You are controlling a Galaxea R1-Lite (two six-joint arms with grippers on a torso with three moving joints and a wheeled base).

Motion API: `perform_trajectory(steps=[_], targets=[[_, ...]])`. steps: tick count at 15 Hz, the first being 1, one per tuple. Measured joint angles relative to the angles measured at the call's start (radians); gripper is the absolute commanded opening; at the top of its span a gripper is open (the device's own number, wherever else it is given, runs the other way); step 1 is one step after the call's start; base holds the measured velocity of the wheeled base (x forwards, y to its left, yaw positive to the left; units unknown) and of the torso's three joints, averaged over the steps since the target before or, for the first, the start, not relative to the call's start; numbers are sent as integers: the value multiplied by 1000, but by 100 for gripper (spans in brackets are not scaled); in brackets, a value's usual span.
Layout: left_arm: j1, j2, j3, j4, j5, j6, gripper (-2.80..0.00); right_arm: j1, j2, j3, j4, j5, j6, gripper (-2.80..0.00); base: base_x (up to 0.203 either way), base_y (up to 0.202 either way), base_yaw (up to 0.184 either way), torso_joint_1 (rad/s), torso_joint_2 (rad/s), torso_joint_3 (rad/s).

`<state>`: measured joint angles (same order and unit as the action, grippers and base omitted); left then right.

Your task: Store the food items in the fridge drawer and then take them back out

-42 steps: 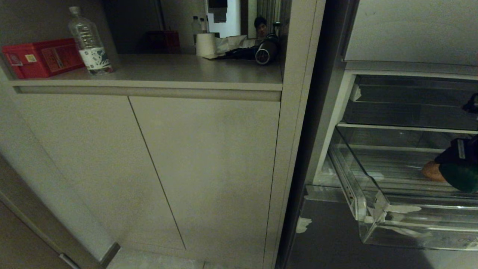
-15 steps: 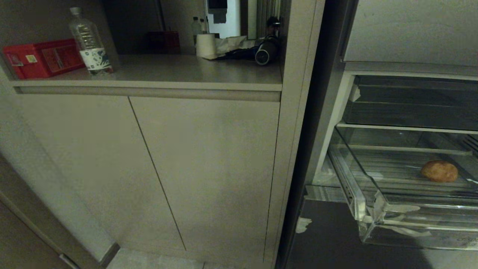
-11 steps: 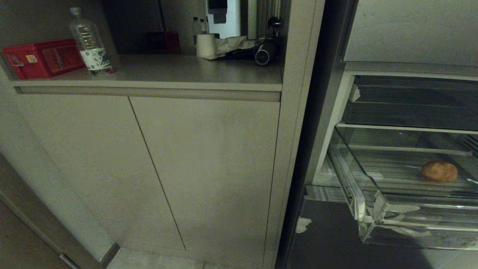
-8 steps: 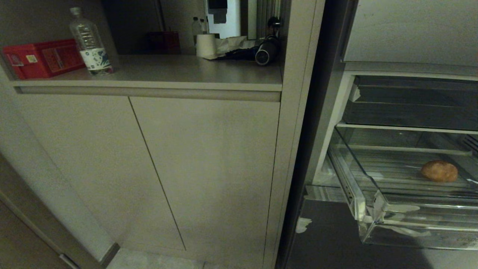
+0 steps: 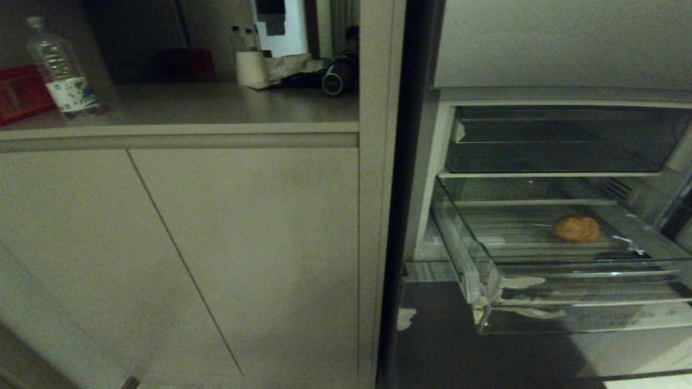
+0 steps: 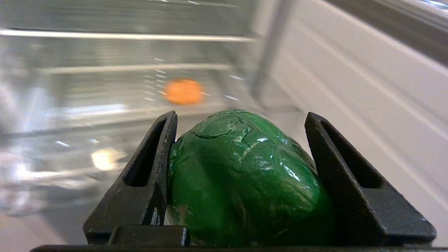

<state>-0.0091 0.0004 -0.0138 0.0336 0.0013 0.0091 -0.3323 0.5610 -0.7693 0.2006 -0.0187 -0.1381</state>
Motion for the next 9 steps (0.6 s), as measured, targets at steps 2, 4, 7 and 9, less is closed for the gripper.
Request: perform_trajectory(steps=[2, 4, 7, 9], targets=[[0, 0, 0, 0, 0, 0, -280, -1, -11, 11, 0, -1, 3, -280, -2, 10, -179, 0, 3, 2], [0, 0, 0, 0, 0, 0, -280, -1, -20, 20, 1, -1, 2, -280, 0, 7, -175, 5, 2, 5], [0, 0, 0, 0, 0, 0, -280, -2, -26, 25, 0, -3, 0, -280, 2, 8, -175, 3, 1, 3], [0, 0, 0, 0, 0, 0, -280, -2, -27, 34, 0, -3, 1, -280, 0, 8, -179, 0, 2, 1]])
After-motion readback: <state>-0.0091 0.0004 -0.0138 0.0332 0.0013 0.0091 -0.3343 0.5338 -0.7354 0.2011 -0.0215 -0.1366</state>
